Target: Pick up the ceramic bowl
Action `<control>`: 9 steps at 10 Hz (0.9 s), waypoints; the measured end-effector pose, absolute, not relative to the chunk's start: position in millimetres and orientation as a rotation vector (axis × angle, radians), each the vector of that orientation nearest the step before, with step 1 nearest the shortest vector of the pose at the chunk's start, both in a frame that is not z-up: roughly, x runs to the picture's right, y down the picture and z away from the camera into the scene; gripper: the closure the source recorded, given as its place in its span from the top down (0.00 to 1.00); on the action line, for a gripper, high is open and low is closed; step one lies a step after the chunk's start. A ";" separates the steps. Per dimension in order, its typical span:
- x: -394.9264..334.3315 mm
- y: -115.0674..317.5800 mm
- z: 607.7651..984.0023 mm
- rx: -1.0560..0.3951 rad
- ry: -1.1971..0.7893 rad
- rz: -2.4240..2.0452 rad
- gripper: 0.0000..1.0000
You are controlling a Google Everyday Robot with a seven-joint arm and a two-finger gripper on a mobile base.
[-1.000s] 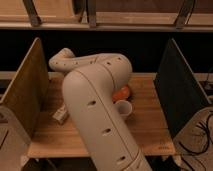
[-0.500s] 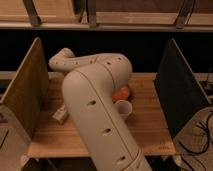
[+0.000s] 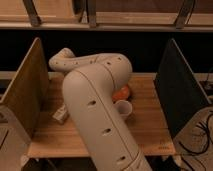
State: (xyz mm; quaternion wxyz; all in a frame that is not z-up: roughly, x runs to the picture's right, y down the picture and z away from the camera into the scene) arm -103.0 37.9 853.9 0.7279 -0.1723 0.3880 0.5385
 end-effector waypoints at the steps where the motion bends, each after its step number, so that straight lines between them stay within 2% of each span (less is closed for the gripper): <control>1: -103.1 37.9 853.9 -0.380 0.855 1.187 0.80; 7: -101.6 33.4 855.3 -0.368 0.850 1.189 0.80; 9: -87.2 -8.9 868.6 -0.319 0.756 1.218 0.80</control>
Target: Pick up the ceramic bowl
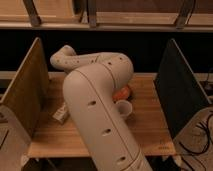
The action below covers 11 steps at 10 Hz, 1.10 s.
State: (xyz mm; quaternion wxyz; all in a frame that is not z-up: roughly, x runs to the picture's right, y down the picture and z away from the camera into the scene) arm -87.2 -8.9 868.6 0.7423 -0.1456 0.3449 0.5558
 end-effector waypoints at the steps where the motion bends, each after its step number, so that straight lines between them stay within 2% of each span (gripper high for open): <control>1: -79.9 -28.9 874.2 -0.303 0.702 1.239 0.80; 3: -63.0 -67.3 886.0 -0.314 0.549 1.346 0.80; 5: -53.4 -81.4 888.7 -0.321 0.490 1.400 0.80; 8: -57.2 -81.9 889.3 -0.325 0.482 1.402 0.80; 11: -20.8 -42.8 911.3 -0.379 0.599 1.485 0.80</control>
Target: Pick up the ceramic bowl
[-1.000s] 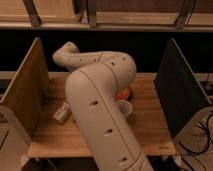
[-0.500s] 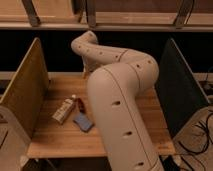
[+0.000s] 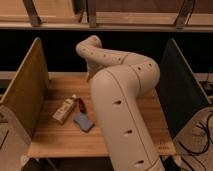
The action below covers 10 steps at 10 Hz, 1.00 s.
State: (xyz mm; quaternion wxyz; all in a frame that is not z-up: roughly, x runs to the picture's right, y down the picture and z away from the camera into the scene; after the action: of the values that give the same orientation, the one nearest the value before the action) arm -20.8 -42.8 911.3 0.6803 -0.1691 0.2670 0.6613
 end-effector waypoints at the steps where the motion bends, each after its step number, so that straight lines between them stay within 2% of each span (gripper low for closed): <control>1: -5.5 -26.2 920.3 -0.405 0.649 1.525 0.80; 5: 7.6 14.1 951.2 -0.519 0.752 1.609 0.80; 7: 7.3 20.8 964.8 -0.557 0.774 1.623 0.80; 8: 8.9 22.4 974.3 -0.574 0.781 1.632 0.77; 10: 9.4 24.2 989.4 -0.596 0.786 1.637 0.58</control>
State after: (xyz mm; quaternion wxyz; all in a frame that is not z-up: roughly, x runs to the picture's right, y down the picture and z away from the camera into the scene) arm 9.4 24.2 989.4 0.5772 -0.2547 0.3357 0.6994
